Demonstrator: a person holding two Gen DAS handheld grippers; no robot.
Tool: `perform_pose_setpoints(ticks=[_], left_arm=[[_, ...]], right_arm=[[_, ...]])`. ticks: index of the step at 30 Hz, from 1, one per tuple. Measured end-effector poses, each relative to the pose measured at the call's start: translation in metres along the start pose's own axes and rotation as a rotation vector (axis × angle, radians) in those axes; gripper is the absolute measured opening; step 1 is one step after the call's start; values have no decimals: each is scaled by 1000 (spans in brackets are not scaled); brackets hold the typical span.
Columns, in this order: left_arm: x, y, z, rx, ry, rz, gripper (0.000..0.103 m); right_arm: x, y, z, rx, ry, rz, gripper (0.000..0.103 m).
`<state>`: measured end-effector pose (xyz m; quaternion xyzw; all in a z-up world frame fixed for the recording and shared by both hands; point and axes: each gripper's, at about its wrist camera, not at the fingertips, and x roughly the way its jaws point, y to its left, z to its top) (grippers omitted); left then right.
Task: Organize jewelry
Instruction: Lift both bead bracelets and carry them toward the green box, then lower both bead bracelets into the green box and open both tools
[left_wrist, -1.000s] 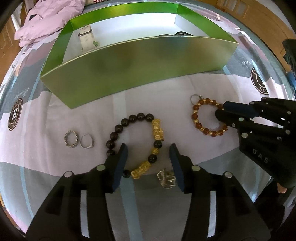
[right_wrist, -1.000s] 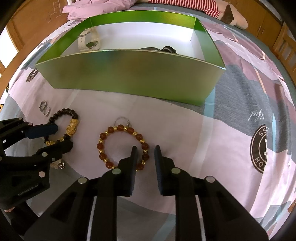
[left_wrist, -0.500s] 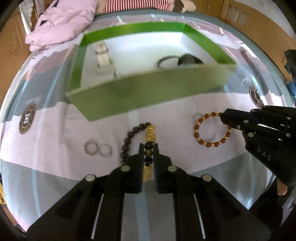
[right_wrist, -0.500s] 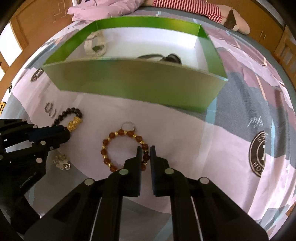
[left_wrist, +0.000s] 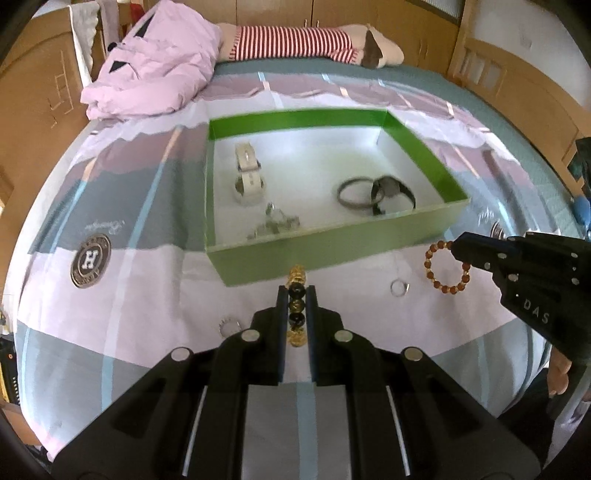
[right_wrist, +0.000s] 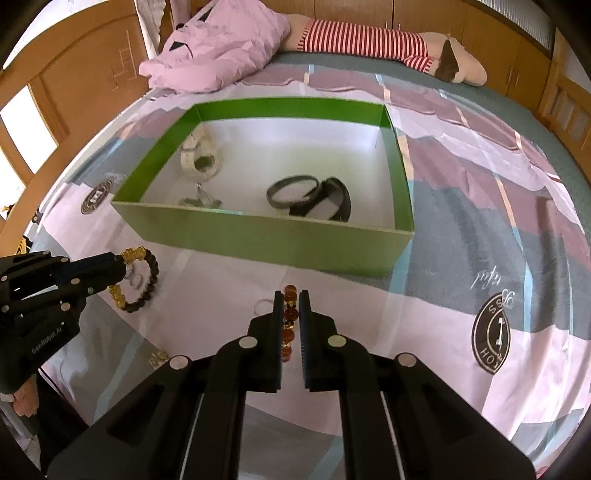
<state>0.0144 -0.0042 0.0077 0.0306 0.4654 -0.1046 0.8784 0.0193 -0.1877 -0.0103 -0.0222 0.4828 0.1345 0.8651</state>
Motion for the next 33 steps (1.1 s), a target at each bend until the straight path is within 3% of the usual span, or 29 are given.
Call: perform_pose_setpoints(ticks=[7,12,15,17,21,24,25,26,27,33], left_arm=[[-19,2,36,-1,-66,23,9],[-22,12,76,2,-120,35,9],[-9,16,91,-12,-110,21,9],[0,20,91,-31,-85,8,9],[-1,18,72,-15,-61,-32,9],[-8,20,48,-24,-24,-79,9],[-10,20,44,-26,-18,-94,9],[-13,19,37,-19,-16,-113,9],[-16,18,34,-16,-18,-116,9],[-16,12,19,2,0,-155,9]], right_arm=[[-29,13,28,-24,-106,15,8],[-50,13,59,-25,-244,24,8],[-52,5,73,8,-316,51,8],[-42,-3,81,25,-318,42,8],[-22,-11,81,36,-211,62,8],[-19,2,61,-67,-89,104,14],[-16,6,47,-107,-47,85,27],[-12,7,39,-120,-24,75,48],[-2,6,28,-127,20,53,52],[61,6,-7,-132,217,9,51]])
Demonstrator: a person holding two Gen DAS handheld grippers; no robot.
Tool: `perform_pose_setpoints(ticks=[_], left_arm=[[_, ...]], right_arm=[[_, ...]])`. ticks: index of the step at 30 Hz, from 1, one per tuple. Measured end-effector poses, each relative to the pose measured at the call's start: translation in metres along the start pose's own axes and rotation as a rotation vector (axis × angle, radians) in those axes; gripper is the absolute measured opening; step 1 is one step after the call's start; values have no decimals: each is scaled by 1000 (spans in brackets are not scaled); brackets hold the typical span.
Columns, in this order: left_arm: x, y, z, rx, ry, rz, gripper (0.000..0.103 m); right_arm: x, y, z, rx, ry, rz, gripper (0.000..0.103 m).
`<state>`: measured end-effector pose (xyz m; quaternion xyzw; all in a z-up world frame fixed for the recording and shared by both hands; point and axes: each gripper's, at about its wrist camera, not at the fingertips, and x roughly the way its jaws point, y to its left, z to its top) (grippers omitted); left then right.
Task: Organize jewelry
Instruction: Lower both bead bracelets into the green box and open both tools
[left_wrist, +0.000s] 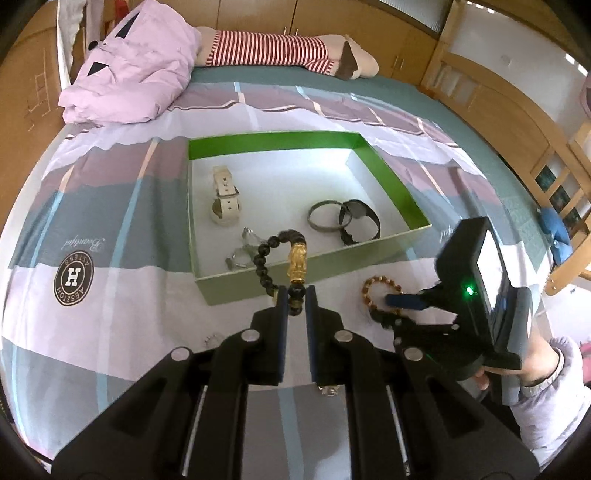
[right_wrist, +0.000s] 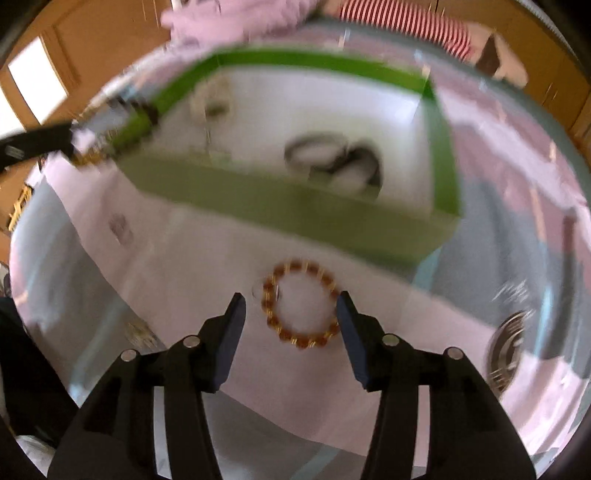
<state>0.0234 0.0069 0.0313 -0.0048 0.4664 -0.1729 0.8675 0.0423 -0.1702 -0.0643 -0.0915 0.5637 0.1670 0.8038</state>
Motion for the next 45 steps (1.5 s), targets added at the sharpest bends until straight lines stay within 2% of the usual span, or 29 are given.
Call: perform_pose_setpoints(ticks=[1,2,3,4,7,11,12,15,17,22,27,29,32,34,36,38,39,40,42,44,45], left_arm=[[0,0,0,2,-2,1,9],[-1,0,0,1,-6,-1,9],[-3,1,1,-3,-17,-9,9],[-5,2,2,-5,-28,-14,9],[-14,3,5,-11,-67,-25,9],[-21,5,8,-11,-87,-34,9],[-18,5,8,-10,-73,-28,9],[2,5,4,16,15,-16,9],[20,2,-2,42,74,10,23],[74,2,-18,68,200,119,24],[102,7,-26,74,271,161,23],[100,8,-25,72,259,180,0],[85,10,-20,32,232,108,0],[56,4,-10,54,144,82,0],[25,1,-1,58,55,19,0],[2,0,6,61,-18,-6,0],[-3,-1,8,65,-31,-8,0],[-3,-1,9,75,-25,-12,0],[11,-1,4,105,40,-6,0],[36,0,-2,120,110,40,0],[53,0,-7,134,157,73,4]], right_arm=[[4,1,-1,-3,9,-6,43],[9,4,0,-1,27,4,27],[9,5,1,0,27,10,21],[8,8,2,-8,25,16,8],[-5,13,9,-7,-19,41,7],[-47,2,20,52,-150,116,7],[-63,-3,23,70,-207,146,7],[-85,-12,30,105,-279,186,7],[-90,-17,35,121,-279,216,7],[-75,-8,27,111,-220,218,7],[-59,-1,17,99,-159,206,7],[-55,-1,16,102,-145,203,7],[-58,-1,15,103,-149,202,7],[-62,-2,15,103,-164,208,7],[-70,-4,15,103,-191,221,7],[-82,-6,16,104,-235,245,7],[-91,-8,16,104,-270,263,7],[-97,-8,17,104,-294,271,7],[-110,-9,19,99,-344,284,7],[-111,-9,21,96,-350,298,7],[-108,-8,22,96,-340,298,7]])
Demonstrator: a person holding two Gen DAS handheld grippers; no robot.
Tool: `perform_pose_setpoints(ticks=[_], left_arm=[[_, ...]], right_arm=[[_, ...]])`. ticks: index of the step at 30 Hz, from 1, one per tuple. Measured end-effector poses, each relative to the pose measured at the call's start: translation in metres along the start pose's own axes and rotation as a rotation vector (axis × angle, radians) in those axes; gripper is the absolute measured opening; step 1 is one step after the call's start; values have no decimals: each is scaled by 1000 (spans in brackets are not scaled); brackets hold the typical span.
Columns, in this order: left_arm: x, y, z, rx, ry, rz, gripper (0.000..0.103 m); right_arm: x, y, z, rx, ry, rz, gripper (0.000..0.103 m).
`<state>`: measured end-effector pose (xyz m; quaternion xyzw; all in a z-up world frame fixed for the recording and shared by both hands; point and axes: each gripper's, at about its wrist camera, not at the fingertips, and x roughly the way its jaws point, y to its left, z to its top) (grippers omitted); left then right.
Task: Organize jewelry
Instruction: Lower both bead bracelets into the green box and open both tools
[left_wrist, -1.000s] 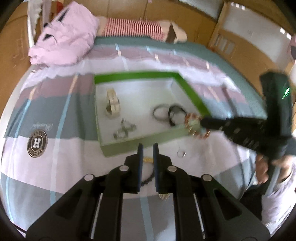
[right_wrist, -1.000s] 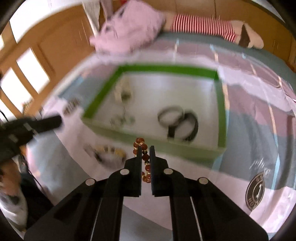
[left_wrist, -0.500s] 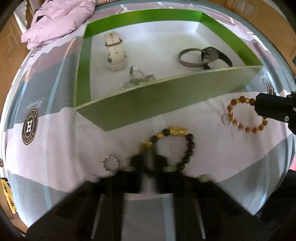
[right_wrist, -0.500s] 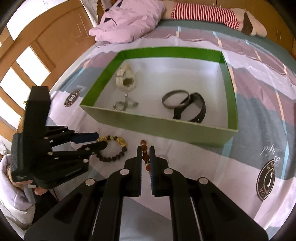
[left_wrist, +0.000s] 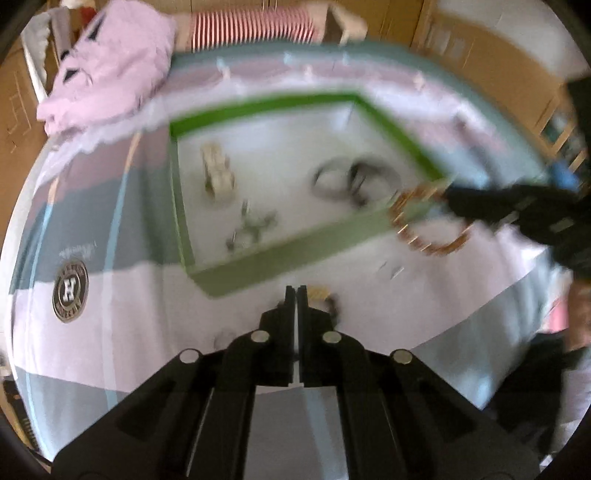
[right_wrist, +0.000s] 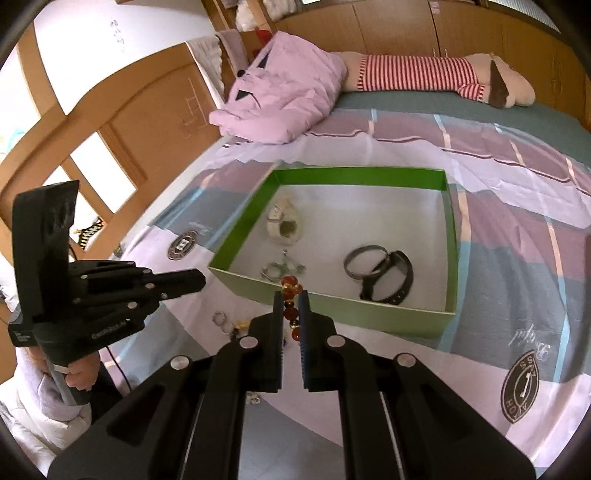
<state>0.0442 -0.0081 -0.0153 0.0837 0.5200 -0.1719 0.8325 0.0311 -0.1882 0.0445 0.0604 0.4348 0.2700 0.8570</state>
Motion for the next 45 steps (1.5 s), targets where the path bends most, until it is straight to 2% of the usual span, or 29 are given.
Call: perform_pose_setpoints(ticks=[2,7,8,9,10,11,14,17,20,22,25,27,30,33,35,38,43,45], left_arm=[[29,-4,-4,11,66,41,23],[54,-4,-10,19,121,58,27],[55,-4,-10,21,115,71,25],[55,-4,-10,16,112,79,18],[54,-2,-10,6,104,97,5],[53,-1,-9,-1,100,88,0],[30,-1,-5,-20,38,37,0],[-11,0,-1,-23,-78,-10,0],[-27,4,2,-15,-110,-33,0],[-17,7,2,-3,-70,-48,0],[13,3,-2,18,10,-13,26],[34,-7,-5,49,57,32,26],[59,-8,-10,54,127,59,26],[68,-5,-14,57,148,92,26],[67,-5,-14,56,146,89,10],[59,-9,-14,61,125,86,10],[12,-12,-6,49,-3,6,10],[-14,-12,-2,41,-81,-38,10]], right_arm=[[9,-1,-1,2,25,-10,7],[29,-6,-10,16,89,-28,7],[31,-6,-11,16,96,-31,7],[34,-7,-13,16,106,-34,7],[36,-7,-15,15,114,-39,7],[40,-7,-18,17,129,-50,7],[46,-8,-22,14,154,-75,7],[43,-7,-22,8,145,-82,7],[31,-7,-18,12,107,-72,7],[28,-7,-16,10,96,-68,7],[31,-7,-18,12,109,-71,7],[37,-8,-21,14,128,-79,7],[45,-8,-23,18,149,-81,7],[46,-7,-24,16,153,-78,7],[45,-7,-25,12,155,-74,7],[45,-8,-27,10,159,-77,7],[37,-7,-25,11,138,-73,7],[29,-6,-22,10,115,-66,7]])
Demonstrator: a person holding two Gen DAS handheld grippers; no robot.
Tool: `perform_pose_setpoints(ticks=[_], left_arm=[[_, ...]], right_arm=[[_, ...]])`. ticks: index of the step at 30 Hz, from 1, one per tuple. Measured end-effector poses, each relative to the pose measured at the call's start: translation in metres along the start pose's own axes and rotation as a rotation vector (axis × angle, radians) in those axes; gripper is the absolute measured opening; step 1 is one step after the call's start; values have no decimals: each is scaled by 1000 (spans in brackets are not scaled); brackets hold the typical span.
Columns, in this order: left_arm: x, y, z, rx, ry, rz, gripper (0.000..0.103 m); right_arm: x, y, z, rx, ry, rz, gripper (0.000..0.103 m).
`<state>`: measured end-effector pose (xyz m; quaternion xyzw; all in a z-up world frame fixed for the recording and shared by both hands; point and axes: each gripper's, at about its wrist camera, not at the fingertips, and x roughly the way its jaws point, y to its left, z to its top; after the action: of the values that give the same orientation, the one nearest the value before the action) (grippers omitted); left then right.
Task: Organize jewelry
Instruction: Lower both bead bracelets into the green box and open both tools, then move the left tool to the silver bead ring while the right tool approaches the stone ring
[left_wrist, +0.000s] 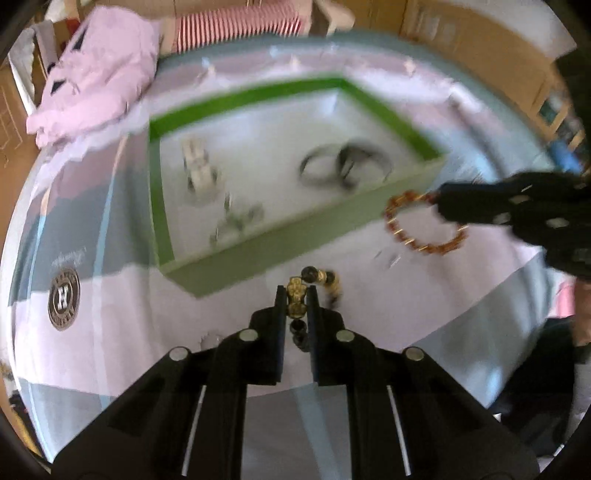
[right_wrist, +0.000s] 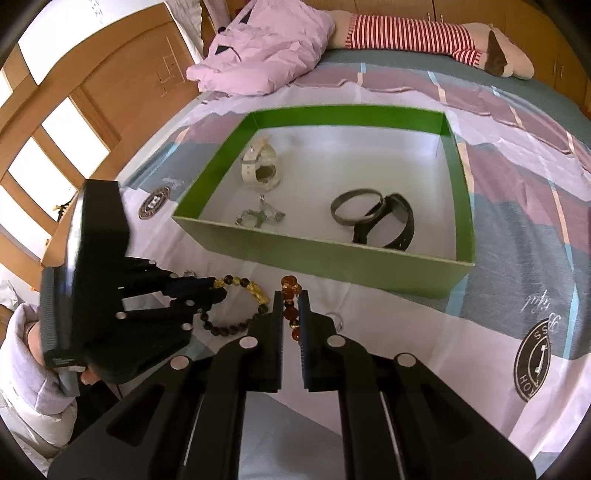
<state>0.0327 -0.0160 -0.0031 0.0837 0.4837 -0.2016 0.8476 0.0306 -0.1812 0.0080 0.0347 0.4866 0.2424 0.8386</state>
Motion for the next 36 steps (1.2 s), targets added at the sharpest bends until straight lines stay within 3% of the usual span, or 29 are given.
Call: perform_pose_setpoints(ticks=[4,6,9,12,18,22,24,25,26,29,32,36], left_arm=[[-41,8,17,-50,-160,-26,10],[-52,14,29,-70,-199,-25,10],[-49,23,52,-72,-217,14,10],[-34,27,58,-104,-187,20,10],[13,43,57,-146,-94,46,10],[17,46,52,-152,-82,50,12],[4,47,50,-149,-112,49,25],[-3,46,49,-149,-127,47,32],[-7,47,48,-149,-135,47,32],[-26,48,31,-148,-123,45,32],[-20,59,1,-192,-24,68,32],[17,68,-25,-235,128,120,32]], right_arm=[[-25,1,7,4,-90,37,7],[-41,2,13,8,-166,60,7],[-56,1,23,28,-271,88,7],[-56,-2,35,45,-316,81,7],[-8,-12,54,72,-238,12,7],[24,-21,52,102,-152,-26,7],[27,-24,49,120,-140,-34,19],[23,-25,48,131,-151,-25,33],[20,-24,46,134,-163,-13,42],[1,-20,42,119,-208,13,49],[-15,-11,28,78,-182,91,49],[1,9,6,-31,-67,41,49]])
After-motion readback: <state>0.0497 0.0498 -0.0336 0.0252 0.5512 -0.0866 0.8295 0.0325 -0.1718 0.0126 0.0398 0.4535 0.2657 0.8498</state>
